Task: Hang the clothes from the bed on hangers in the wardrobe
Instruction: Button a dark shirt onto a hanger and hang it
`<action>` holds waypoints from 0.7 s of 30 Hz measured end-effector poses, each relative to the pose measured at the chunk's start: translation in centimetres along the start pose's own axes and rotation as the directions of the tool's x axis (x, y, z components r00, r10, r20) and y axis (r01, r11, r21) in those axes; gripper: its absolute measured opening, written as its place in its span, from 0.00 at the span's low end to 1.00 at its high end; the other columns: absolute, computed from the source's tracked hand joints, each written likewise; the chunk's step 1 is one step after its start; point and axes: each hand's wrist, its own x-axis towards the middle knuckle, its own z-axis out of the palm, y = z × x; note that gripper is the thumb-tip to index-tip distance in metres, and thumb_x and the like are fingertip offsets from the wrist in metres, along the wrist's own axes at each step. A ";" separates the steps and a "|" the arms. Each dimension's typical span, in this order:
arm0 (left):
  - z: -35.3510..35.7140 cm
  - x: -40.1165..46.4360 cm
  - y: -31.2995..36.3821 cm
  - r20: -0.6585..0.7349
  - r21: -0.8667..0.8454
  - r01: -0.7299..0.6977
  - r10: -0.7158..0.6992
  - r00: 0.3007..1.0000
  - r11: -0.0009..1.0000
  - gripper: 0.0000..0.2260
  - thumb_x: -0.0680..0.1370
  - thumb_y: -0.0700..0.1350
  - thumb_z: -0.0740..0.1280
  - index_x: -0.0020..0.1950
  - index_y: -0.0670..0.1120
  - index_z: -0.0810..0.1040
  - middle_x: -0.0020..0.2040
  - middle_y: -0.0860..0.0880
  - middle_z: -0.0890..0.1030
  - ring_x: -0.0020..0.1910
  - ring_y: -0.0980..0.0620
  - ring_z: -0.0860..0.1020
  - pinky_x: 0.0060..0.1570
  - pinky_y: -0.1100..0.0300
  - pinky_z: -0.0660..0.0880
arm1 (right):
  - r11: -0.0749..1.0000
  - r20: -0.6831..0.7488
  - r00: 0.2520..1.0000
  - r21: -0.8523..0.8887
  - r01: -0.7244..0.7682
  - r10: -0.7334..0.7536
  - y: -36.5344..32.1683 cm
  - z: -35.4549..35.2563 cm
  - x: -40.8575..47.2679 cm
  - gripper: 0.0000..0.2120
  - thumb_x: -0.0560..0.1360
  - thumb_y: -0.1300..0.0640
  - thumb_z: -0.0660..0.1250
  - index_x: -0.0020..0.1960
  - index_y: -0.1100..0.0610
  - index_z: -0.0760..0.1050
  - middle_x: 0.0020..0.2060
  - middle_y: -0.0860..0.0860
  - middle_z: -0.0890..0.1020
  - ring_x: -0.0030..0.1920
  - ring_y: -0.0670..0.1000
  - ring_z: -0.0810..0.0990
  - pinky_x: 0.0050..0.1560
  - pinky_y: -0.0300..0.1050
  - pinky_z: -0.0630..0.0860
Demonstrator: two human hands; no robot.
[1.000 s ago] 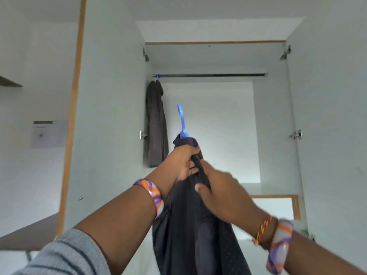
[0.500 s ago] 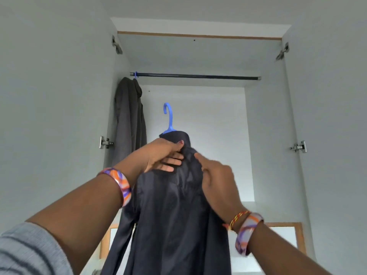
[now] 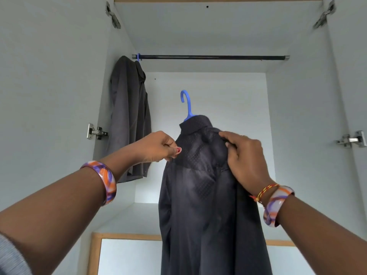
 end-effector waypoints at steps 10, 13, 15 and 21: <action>-5.2 18.2 -8.3 -0.275 0.385 -0.143 0.261 0.925 0.912 0.10 0.78 0.47 0.65 0.53 0.44 0.81 0.52 0.49 0.83 0.49 0.55 0.80 0.53 0.63 0.74 | 0.992 -0.248 0.966 0.079 0.094 -0.072 7.3 10.5 18.9 0.14 0.72 0.68 0.63 0.53 0.59 0.81 0.50 0.56 0.84 0.55 0.56 0.80 0.61 0.45 0.72; -9.2 25.0 -11.0 -0.289 0.489 -0.121 0.291 0.912 0.864 0.10 0.77 0.48 0.65 0.53 0.45 0.81 0.52 0.49 0.83 0.51 0.54 0.80 0.57 0.55 0.76 | 0.994 -0.292 0.954 0.056 0.090 -0.070 9.2 14.1 26.8 0.13 0.72 0.67 0.64 0.53 0.58 0.82 0.51 0.56 0.83 0.56 0.56 0.79 0.60 0.40 0.70; -11.7 29.0 -11.8 -0.293 0.544 -0.103 0.304 0.907 0.833 0.10 0.77 0.48 0.65 0.53 0.46 0.81 0.52 0.50 0.83 0.51 0.54 0.80 0.57 0.53 0.76 | 0.995 -0.328 0.944 0.071 0.066 -0.039 10.3 16.1 31.5 0.13 0.72 0.66 0.64 0.53 0.57 0.82 0.51 0.57 0.83 0.56 0.56 0.79 0.59 0.40 0.70; -16.2 38.1 -11.2 -0.310 0.604 -0.109 0.359 0.880 0.789 0.11 0.77 0.49 0.65 0.54 0.46 0.81 0.53 0.49 0.82 0.52 0.51 0.79 0.57 0.51 0.75 | 0.996 -0.350 0.937 0.077 0.051 -0.021 11.1 21.0 42.2 0.14 0.72 0.66 0.63 0.53 0.54 0.81 0.54 0.57 0.81 0.60 0.58 0.75 0.62 0.48 0.71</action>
